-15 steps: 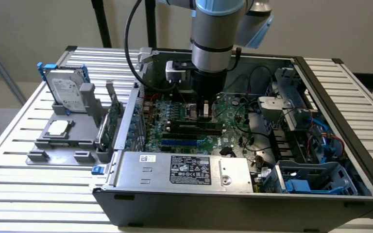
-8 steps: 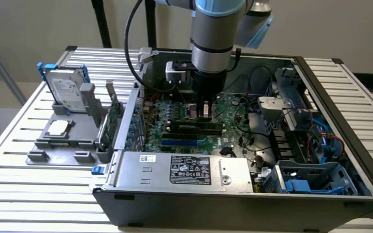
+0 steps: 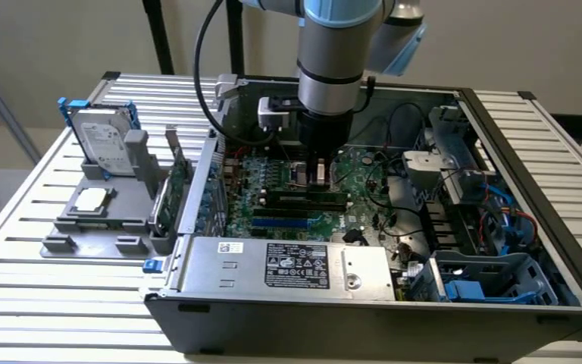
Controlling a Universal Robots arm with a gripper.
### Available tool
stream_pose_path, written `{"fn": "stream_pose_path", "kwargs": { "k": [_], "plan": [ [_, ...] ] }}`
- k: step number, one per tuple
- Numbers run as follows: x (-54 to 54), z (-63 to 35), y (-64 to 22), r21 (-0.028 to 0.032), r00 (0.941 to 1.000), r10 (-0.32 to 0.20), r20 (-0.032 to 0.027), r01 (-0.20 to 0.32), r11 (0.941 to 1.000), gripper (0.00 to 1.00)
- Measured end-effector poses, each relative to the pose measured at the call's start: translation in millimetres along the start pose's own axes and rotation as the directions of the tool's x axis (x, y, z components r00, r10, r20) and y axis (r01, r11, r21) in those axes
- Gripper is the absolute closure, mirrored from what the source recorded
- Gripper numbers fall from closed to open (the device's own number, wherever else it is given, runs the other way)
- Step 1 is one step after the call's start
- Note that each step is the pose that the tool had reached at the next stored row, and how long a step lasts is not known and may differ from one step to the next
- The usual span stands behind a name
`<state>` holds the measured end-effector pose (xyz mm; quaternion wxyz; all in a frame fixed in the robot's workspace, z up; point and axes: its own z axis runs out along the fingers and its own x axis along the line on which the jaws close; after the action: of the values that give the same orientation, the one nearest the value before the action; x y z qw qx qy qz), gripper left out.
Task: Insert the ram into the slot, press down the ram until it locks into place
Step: 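Insert the ram into the slot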
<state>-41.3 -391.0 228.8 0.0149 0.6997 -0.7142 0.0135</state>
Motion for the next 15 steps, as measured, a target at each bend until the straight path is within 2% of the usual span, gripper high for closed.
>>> {"fn": "stream_pose_path", "kwargs": {
  "k": [11, 15],
  "plan": [
    [0.0, 0.1, 0.2, 0.0001, 1.0, 0.004, 0.0001, -0.004, 1.0, 0.87],
    [0.0, 0.3, 0.3, 0.0022, 1.0, 0.006, 0.0001, -0.006, 1.0, 0.87]
  ]
}}
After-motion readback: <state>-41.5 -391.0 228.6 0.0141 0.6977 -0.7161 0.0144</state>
